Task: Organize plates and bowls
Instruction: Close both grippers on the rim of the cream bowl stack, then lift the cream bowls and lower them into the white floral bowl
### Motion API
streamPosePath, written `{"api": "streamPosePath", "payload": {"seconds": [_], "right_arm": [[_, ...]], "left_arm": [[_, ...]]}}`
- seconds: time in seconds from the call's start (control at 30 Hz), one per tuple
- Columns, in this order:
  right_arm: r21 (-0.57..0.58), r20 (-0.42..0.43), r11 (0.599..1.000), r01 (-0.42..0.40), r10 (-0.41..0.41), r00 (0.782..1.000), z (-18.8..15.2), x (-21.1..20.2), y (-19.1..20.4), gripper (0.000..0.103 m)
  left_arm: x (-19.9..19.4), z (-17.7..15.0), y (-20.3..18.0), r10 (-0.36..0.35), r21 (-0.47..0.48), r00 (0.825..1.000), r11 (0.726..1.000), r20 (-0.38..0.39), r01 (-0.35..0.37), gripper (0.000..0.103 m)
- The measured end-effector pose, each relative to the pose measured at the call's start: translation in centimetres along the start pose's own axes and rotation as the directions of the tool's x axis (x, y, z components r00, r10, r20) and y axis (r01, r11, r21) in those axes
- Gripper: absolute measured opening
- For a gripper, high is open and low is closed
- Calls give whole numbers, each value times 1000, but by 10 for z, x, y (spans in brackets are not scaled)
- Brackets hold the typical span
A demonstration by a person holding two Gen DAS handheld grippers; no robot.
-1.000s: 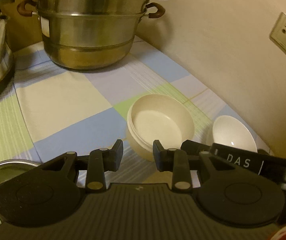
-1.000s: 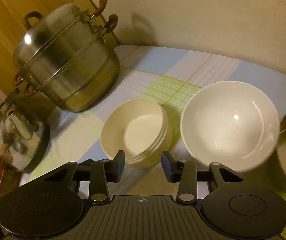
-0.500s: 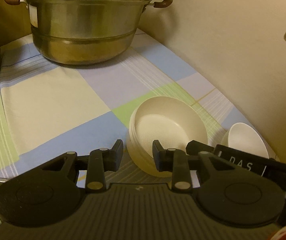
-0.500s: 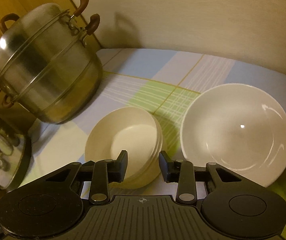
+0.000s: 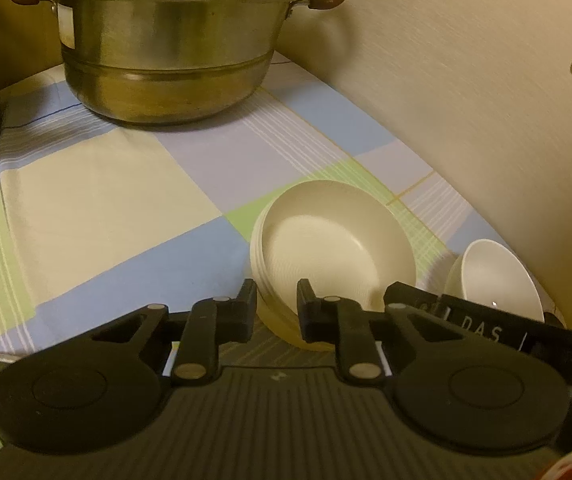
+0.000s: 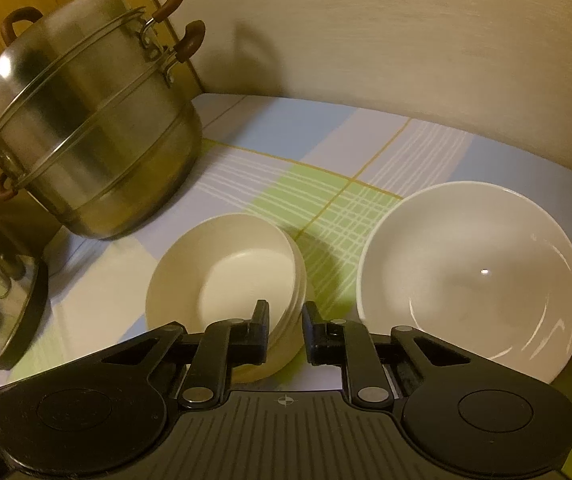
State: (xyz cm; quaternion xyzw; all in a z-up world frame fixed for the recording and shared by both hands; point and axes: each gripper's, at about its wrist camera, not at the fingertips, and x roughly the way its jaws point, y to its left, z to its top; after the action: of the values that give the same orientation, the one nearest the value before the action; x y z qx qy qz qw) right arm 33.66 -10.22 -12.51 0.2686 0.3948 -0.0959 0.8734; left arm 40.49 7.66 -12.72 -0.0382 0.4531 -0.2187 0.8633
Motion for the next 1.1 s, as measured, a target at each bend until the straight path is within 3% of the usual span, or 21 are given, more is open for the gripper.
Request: {"api": "streamPosePath", "payload": {"seconds": [0.47, 1.1], "right_arm": [[-18, -65, 996, -88, 87, 994, -18, -40, -16, 16], [-33, -95, 986, -166, 162, 982, -37, -122, -63, 16]], "left_arm": [[-46, -40, -15, 29, -29, 1000, 999, 11, -29, 19], [-109, -87, -73, 25, -38, 998, 999, 53, -23, 19]]}}
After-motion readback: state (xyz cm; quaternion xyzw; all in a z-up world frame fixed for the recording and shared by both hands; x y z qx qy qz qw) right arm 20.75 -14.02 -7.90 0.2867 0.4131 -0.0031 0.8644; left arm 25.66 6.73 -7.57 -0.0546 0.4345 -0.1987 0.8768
